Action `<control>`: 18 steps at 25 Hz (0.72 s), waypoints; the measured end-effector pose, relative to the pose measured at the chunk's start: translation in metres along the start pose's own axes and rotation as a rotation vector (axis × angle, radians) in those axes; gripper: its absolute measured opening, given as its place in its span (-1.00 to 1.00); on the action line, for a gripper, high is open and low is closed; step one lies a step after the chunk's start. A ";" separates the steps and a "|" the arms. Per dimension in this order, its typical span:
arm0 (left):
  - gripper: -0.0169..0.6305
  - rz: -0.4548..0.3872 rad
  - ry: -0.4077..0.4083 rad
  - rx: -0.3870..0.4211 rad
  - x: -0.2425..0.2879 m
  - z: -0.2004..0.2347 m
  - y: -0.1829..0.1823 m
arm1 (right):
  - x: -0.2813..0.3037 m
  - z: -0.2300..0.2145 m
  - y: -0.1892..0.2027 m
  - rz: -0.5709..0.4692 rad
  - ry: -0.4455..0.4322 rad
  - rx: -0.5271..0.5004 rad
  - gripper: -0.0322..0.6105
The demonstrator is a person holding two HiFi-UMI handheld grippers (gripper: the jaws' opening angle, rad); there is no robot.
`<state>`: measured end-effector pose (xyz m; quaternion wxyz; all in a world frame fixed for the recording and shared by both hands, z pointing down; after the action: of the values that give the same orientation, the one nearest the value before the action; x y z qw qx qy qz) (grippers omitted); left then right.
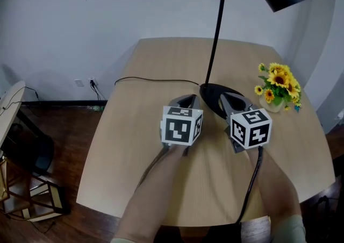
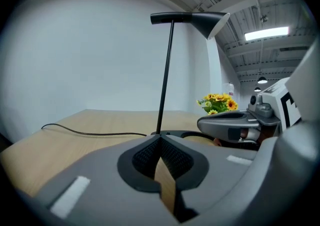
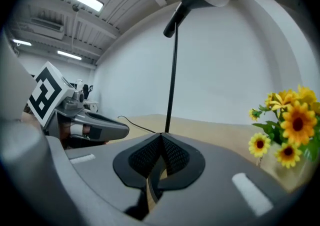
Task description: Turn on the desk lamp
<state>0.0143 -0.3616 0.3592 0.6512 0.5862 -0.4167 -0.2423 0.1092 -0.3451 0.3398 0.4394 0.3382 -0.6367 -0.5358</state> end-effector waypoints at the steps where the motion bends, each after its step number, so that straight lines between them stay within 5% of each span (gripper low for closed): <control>1: -0.98 -0.006 0.000 0.001 0.002 0.000 -0.001 | 0.005 0.002 0.000 0.013 -0.011 -0.011 -0.90; 18: -0.98 0.081 0.041 -0.012 0.041 0.005 0.000 | 0.067 -0.020 -0.003 0.165 0.007 0.060 -0.90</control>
<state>0.0317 -0.3974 0.3699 0.6724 0.5699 -0.4250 -0.2062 0.1015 -0.4140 0.3509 0.4741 0.2995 -0.6766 -0.4773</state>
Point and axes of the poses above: the fingertips, and each gripper's own axes: x forward along the fingers, z to its left, y out of its underside, the point moved 1 cm from there along -x, backward along the fingers, and after that the axes turned 7 degrees about x, right-handed, at the moved point
